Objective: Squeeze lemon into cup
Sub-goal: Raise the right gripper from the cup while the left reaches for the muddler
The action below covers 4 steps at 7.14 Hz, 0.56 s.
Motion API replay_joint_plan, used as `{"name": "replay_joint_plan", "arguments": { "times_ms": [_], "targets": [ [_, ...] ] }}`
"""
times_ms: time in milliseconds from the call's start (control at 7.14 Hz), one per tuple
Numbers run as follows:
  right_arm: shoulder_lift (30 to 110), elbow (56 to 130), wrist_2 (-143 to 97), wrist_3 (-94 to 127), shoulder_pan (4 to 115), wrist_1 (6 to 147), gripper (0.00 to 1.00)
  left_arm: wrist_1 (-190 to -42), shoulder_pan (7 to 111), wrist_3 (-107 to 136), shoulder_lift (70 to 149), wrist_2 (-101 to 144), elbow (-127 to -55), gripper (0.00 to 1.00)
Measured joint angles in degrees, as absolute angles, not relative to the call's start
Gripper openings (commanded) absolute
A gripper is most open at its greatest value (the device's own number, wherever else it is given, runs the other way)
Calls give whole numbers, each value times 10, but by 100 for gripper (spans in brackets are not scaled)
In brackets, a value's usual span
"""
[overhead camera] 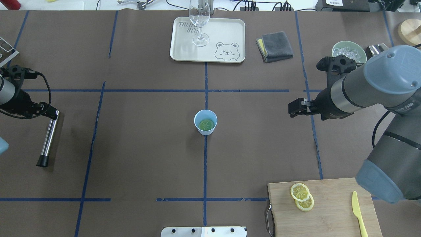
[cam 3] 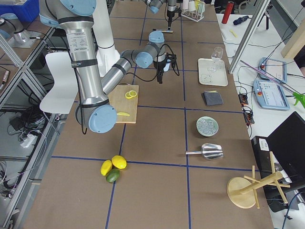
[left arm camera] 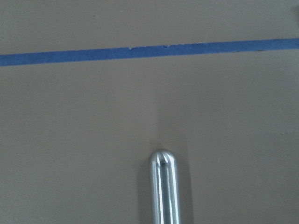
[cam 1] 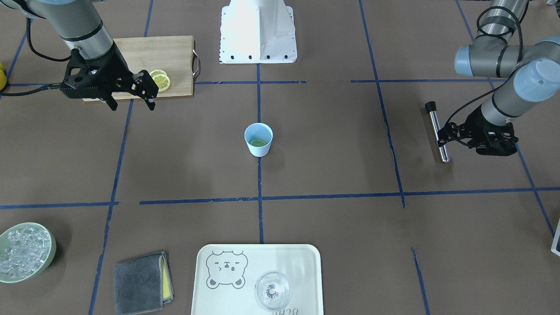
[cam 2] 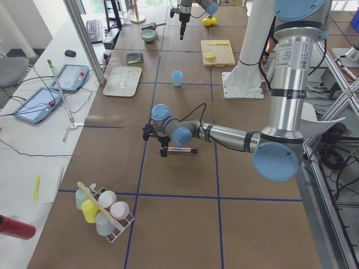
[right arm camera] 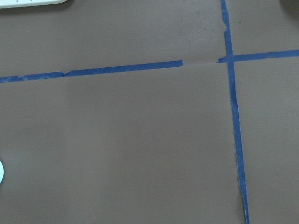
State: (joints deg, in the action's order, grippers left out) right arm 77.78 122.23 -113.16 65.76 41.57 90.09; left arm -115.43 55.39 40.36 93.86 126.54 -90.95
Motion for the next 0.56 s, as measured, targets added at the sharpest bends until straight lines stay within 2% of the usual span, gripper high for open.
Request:
{"name": "replay_joint_plan", "arguments": {
  "times_ms": [420,560],
  "targets": [
    [777,1222,-1132,657,415,901,100,-1154,544,403,963,1261,-881,84],
    [777,1222,-1132,657,415,901,100,-1154,535,403,965,1261,-879,76]
  ]
}}
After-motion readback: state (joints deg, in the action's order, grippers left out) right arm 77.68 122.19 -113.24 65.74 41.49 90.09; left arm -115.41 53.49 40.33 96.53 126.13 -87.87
